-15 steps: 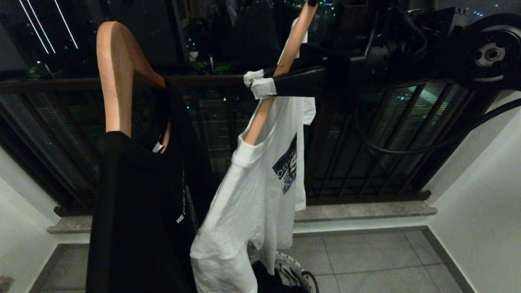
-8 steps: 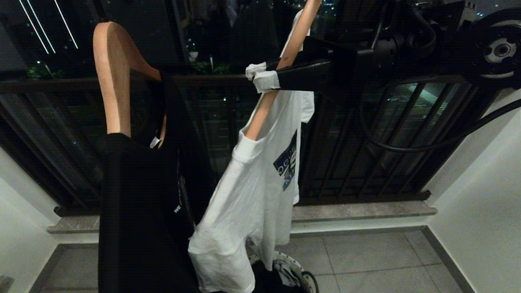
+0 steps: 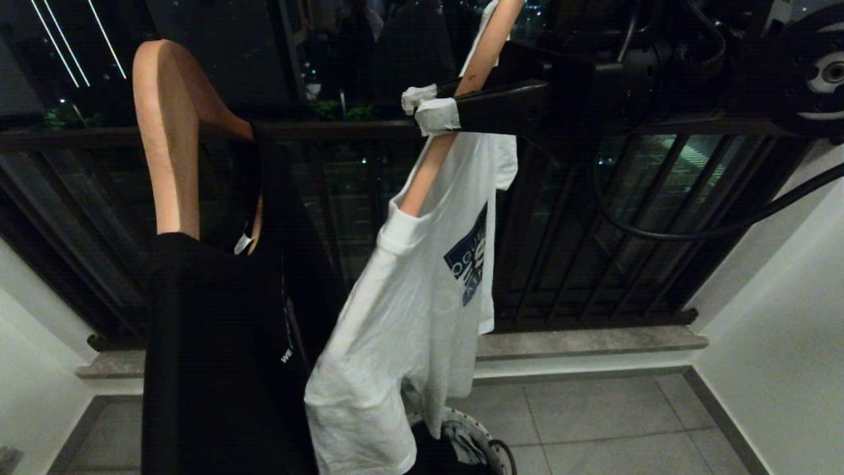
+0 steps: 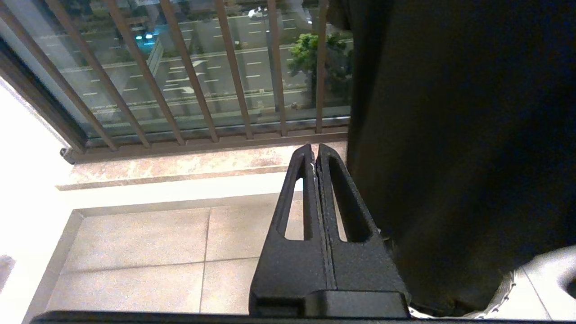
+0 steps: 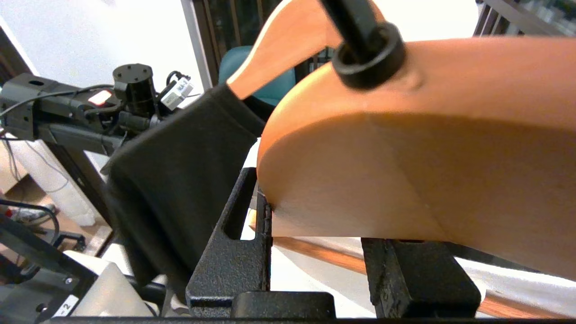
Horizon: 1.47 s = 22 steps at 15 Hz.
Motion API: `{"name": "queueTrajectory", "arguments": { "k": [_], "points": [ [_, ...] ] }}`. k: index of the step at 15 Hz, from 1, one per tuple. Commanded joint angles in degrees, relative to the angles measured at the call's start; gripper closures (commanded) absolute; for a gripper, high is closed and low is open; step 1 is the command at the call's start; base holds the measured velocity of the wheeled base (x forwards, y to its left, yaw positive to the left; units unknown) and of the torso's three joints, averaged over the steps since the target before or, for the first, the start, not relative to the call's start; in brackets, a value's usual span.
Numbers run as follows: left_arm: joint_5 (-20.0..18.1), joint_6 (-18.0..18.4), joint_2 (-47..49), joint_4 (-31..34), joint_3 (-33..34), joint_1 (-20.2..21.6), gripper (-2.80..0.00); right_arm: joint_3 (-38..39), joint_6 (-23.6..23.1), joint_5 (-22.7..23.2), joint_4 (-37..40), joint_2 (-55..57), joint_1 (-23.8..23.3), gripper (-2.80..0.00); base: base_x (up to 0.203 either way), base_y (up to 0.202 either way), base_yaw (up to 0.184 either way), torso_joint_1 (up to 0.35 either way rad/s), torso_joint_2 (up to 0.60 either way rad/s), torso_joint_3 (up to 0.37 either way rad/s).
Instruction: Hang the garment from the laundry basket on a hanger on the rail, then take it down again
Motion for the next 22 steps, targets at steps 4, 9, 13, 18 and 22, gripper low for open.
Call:
{"name": "queueTrajectory", "arguments": {
  "k": [4, 9, 13, 18, 22],
  "points": [
    [0.0, 0.0, 0.0, 0.0, 0.2, 0.0, 0.00, 0.0, -0.1, 0.4, -1.1, 1.4, 0.1, 0.00, 0.000, 0.000, 0.000, 0.000, 0.00, 0.000],
    [0.0, 0.0, 0.0, 0.0, 0.2, 0.0, 0.00, -0.1, -0.1, 0.4, -2.2, 2.3, 0.1, 0.00, 0.000, 0.000, 0.000, 0.000, 0.00, 0.000],
    [0.0, 0.0, 0.0, 0.0, 0.2, 0.0, 0.00, -0.4, 0.4, 0.4, -3.6, 2.7, 0.1, 0.00, 0.000, 0.000, 0.000, 0.000, 0.00, 0.000],
    [0.0, 0.0, 0.0, 0.0, 0.2, 0.0, 0.00, -1.0, 1.0, 0.4, -4.2, 3.0, 0.8, 0.00, 0.000, 0.000, 0.000, 0.000, 0.00, 0.000],
    [0.0, 0.0, 0.0, 0.0, 0.2, 0.0, 0.00, -1.1, 1.1, 0.4, -5.1, 3.0, 1.7, 0.00, 0.000, 0.000, 0.000, 0.000, 0.00, 0.000]
  ]
}}
